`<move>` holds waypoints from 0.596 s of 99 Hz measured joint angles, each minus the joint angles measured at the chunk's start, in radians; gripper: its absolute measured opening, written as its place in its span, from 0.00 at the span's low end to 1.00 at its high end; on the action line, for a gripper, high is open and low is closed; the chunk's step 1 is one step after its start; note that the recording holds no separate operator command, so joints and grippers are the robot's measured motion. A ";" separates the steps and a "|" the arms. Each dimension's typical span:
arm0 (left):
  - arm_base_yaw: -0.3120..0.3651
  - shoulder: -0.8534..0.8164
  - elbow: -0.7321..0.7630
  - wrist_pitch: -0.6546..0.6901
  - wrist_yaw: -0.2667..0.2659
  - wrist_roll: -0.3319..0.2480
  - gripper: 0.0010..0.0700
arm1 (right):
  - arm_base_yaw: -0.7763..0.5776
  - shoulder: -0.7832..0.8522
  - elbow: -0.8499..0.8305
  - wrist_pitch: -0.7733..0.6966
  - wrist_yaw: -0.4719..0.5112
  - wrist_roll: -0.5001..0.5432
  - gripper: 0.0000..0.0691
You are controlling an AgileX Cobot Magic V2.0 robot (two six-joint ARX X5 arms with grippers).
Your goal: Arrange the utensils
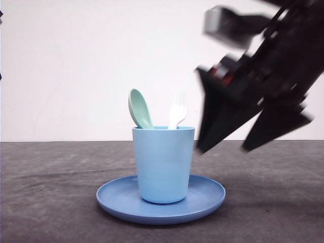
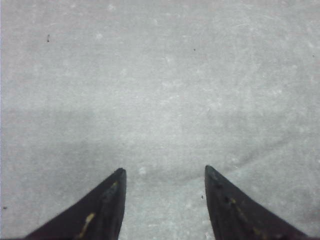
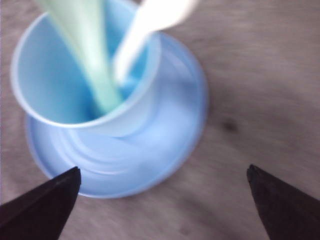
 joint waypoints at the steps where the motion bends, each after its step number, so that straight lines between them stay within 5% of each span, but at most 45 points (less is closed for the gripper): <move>1: 0.000 0.000 0.000 0.000 0.000 0.000 0.42 | -0.006 -0.009 0.004 -0.011 0.005 0.000 0.97; 59: 0.000 0.000 0.000 0.000 0.000 0.000 0.42 | -0.518 -0.253 0.128 -0.315 0.014 0.000 0.97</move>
